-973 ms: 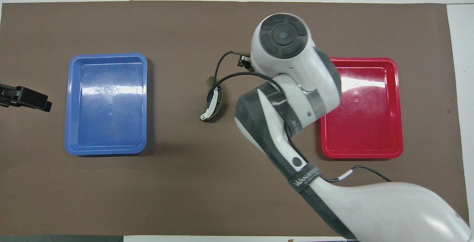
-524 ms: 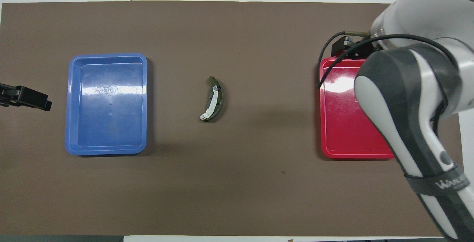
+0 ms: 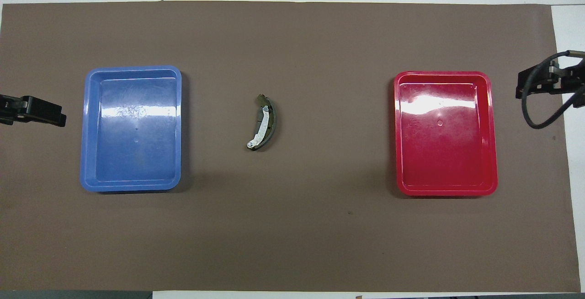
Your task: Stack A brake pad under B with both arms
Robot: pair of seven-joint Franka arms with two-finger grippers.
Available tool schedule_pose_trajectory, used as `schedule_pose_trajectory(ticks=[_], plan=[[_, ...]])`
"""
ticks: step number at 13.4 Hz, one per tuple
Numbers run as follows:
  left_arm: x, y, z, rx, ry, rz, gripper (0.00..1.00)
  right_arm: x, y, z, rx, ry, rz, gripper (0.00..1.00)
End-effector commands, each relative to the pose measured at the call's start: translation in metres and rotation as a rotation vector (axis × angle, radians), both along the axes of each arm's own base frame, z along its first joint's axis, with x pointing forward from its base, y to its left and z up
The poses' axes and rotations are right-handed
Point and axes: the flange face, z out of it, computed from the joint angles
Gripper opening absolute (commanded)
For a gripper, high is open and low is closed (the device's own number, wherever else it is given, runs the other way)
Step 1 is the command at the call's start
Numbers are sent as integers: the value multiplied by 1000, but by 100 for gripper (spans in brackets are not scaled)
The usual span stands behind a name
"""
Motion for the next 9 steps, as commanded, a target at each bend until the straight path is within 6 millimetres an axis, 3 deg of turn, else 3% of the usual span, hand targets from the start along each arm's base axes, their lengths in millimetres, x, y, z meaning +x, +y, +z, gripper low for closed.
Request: schedule_pose_trajectory(ticks=[1,2,9], plan=[[0,-2,2,11,-15,4,100,-31,-7,-7,22,64,13,100],[0,-2,2,11,-13,4,100,-37,-8,-16,22,62,3,100],[-1,5,2,11,-10,19,100,-35,-5,-4,59,49,29,100]])
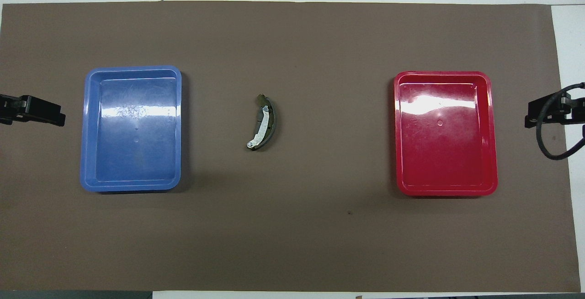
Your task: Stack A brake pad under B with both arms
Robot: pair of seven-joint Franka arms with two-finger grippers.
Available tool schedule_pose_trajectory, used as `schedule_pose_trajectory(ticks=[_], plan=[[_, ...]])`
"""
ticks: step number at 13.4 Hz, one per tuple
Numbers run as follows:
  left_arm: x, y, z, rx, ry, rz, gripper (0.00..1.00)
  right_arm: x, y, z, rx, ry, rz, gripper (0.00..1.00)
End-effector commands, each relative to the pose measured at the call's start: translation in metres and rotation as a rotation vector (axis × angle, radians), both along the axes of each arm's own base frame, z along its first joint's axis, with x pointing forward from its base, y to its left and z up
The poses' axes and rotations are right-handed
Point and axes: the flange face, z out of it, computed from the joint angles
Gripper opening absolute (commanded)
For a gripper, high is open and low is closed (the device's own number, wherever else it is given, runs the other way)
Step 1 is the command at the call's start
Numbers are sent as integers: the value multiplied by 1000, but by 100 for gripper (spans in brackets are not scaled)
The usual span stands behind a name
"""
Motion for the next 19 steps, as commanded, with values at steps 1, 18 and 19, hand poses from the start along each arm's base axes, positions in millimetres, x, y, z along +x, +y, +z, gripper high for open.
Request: schedule_pose_trajectory(ticks=[1,18,19], plan=[[-1,4,2,11,-9,17,100,-8,4,4,34,-2,31,100],[-1,4,1,11,-5,17,100,-3,8,9,14,-24,83,100],[-1,3,1,11,-5,16,100,-3,9,9,-3,-23,89,100]])
